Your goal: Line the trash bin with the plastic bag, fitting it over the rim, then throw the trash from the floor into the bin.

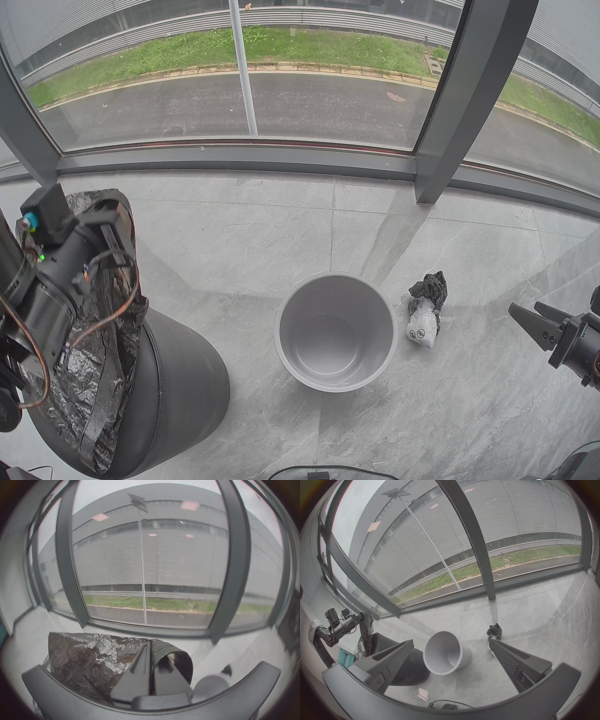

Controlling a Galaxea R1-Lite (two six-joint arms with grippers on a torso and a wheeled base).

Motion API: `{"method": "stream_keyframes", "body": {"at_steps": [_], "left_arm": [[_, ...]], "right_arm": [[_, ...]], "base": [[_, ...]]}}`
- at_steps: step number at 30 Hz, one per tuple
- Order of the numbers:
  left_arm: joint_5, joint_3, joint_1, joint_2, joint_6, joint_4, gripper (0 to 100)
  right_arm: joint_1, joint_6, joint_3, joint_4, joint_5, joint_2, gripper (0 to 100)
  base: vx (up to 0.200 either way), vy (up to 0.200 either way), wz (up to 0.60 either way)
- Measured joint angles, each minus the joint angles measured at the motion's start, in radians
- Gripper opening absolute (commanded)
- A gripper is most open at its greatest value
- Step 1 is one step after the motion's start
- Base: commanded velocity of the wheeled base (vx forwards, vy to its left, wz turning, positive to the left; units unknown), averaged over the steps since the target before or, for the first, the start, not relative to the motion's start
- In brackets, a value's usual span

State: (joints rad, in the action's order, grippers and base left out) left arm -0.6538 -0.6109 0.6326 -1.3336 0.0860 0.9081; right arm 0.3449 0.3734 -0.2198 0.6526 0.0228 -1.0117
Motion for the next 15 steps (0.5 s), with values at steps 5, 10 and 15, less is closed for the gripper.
{"method": "stream_keyframes", "body": {"at_steps": [5, 10, 15], "left_arm": [[0.006, -0.141, 0.002, -0.016, -0.183, -0.097, 0], [0.040, -0.284, 0.034, -0.025, -0.390, -0.358, 0], [0.173, -0.386, 0.092, -0.009, -0.557, -0.613, 0]], "right_arm": [[0.071, 0.029, -0.026, 0.013, 0.000, 0.002, 100], [0.183, 0.040, -0.082, 0.018, -0.001, -0.039, 100], [0.278, 0.049, -0.158, 0.021, -0.002, -0.143, 100]], "base": [[0.000, 0.000, 0.00], [0.000, 0.000, 0.00], [0.000, 0.000, 0.00]]}}
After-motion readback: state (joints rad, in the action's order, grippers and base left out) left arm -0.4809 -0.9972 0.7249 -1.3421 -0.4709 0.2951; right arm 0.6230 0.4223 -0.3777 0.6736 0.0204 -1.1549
